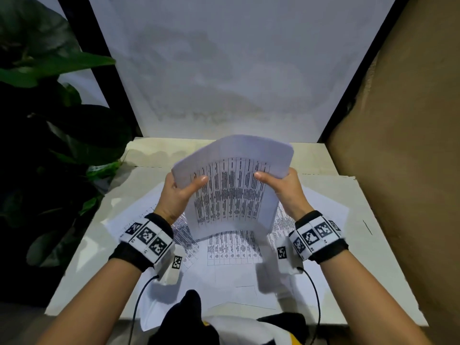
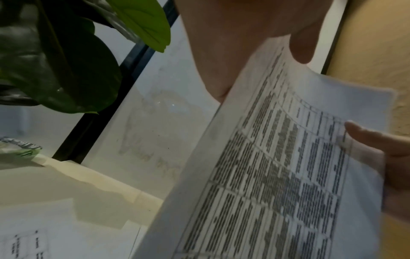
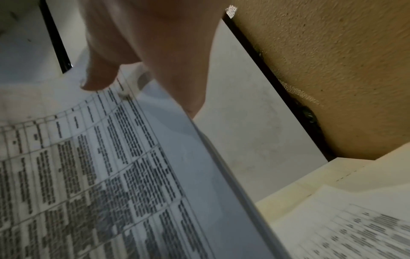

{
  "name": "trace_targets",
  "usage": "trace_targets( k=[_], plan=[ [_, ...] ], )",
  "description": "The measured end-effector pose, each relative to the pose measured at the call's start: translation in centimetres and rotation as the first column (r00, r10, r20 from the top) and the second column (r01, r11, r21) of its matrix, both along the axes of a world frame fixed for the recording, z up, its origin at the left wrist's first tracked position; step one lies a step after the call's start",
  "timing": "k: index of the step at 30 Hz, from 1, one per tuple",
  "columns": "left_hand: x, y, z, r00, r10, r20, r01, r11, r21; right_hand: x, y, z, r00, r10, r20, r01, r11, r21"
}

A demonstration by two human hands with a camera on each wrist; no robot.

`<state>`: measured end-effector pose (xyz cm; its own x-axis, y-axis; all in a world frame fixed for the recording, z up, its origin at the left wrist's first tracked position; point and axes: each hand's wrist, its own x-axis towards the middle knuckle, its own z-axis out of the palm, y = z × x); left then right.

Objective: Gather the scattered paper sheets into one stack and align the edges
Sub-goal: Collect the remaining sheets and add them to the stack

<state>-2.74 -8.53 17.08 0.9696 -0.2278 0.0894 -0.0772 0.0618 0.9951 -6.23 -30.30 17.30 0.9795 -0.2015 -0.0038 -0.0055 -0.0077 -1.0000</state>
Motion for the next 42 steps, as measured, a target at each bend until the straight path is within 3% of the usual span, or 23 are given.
trace_targets(
  k=[6,11,16,23,25,28,31,34,37,40,42],
  plan=[
    [-0.3,0.3,-0.8,0.999,0.041,0.009,-0.041,0.999,0.007,-0.2,0.0,-0.4,0.999,-0.035,0.01,0.035,0.999,0.006],
    [0.3,0.4,0.5,0.999,0.045,0.028,-0.044,0.998,-0.05,0.4,-0.3,1.0,0.995,-0.005,0.102,0.003,1.0,0.02],
    [0.3,0.2,-1.9,0.996,-0.001,-0.086,0.01,0.996,0.094,0.7,0.1,-2.0,0.988,0.116,-0.101,-0.126,0.987,-0.103],
    [0.4,-0.4,-4.8,0.968,0.057,-0.243,0.004,0.97,0.244,1.6,0.5,-4.0,0.972,0.031,-0.231,-0.05,0.996,-0.075],
    [0.1,-0.7,-5.4,0.965,0.068,-0.252,0.015,0.949,0.314,1.8,0.7,-4.2,0.97,0.015,-0.242,-0.036,0.996,-0.083],
    [0.7,-1.2,-5.2,0.958,0.159,-0.239,-0.09,0.956,0.278,2.3,0.8,-3.4,0.982,-0.014,-0.187,-0.004,0.995,-0.099],
    [1.3,-0.8,-4.8,0.964,0.176,-0.201,-0.117,0.954,0.275,2.8,-1.2,-3.1,0.96,0.061,-0.274,-0.097,0.988,-0.118],
    [1.7,0.6,-5.4,0.971,0.169,-0.167,-0.107,0.94,0.325,2.1,-5.8,-5.7,0.833,-0.009,-0.554,-0.171,0.947,-0.273],
    [2.4,2.2,-6.4,0.974,0.168,-0.154,-0.104,0.93,0.353,-0.3,-11.1,-10.0,0.594,-0.247,-0.765,-0.215,0.868,-0.447],
    [2.9,3.0,-7.1,0.974,0.168,-0.155,-0.102,0.926,0.363,-3.1,-14.8,-15.1,0.333,-0.512,-0.792,-0.283,0.747,-0.602],
    [3.1,3.0,-7.2,0.974,0.171,-0.151,-0.106,0.925,0.364,-4.6,-14.5,-15.8,0.285,-0.612,-0.737,-0.231,0.703,-0.673]
  ],
)
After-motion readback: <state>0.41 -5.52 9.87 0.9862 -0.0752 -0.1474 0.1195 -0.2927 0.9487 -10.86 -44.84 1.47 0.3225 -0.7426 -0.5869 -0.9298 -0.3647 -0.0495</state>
